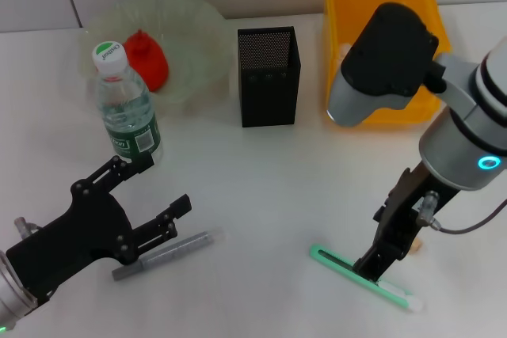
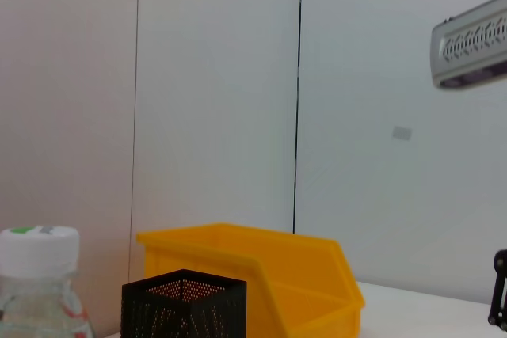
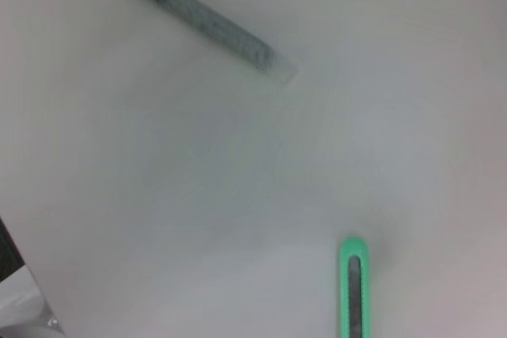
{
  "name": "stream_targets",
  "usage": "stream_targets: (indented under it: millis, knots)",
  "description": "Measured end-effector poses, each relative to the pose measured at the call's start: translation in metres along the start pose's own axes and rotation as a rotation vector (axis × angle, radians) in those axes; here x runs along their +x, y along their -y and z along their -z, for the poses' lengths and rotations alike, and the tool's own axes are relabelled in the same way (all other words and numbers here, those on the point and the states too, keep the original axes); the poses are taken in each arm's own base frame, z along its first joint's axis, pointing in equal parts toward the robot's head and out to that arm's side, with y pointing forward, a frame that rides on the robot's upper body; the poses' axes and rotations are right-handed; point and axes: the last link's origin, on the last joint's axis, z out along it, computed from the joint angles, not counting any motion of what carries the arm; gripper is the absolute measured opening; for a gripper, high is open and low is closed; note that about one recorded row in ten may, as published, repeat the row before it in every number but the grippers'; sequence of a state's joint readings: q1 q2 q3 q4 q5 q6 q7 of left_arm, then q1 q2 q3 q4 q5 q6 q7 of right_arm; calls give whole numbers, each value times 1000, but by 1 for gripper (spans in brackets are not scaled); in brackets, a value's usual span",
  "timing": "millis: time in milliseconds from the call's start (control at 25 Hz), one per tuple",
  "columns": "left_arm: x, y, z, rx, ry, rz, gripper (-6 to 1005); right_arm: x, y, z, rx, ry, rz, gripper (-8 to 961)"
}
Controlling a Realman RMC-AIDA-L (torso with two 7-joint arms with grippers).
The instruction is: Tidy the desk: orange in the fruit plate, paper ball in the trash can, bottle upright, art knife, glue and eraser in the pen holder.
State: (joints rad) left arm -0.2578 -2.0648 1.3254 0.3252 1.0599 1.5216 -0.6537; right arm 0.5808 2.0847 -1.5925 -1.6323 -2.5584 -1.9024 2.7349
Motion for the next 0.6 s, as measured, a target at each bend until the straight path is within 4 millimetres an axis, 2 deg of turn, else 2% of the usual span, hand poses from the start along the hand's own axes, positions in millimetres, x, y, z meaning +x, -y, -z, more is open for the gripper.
stream_targets:
  millis: [240,600]
  knots:
    - [0,0,0,0,0,0,815,1,0,-24,-17,-49,-8,779]
    - [0,0,1,0,-1,-2,814,1,2,-36,1,-52,-18,762]
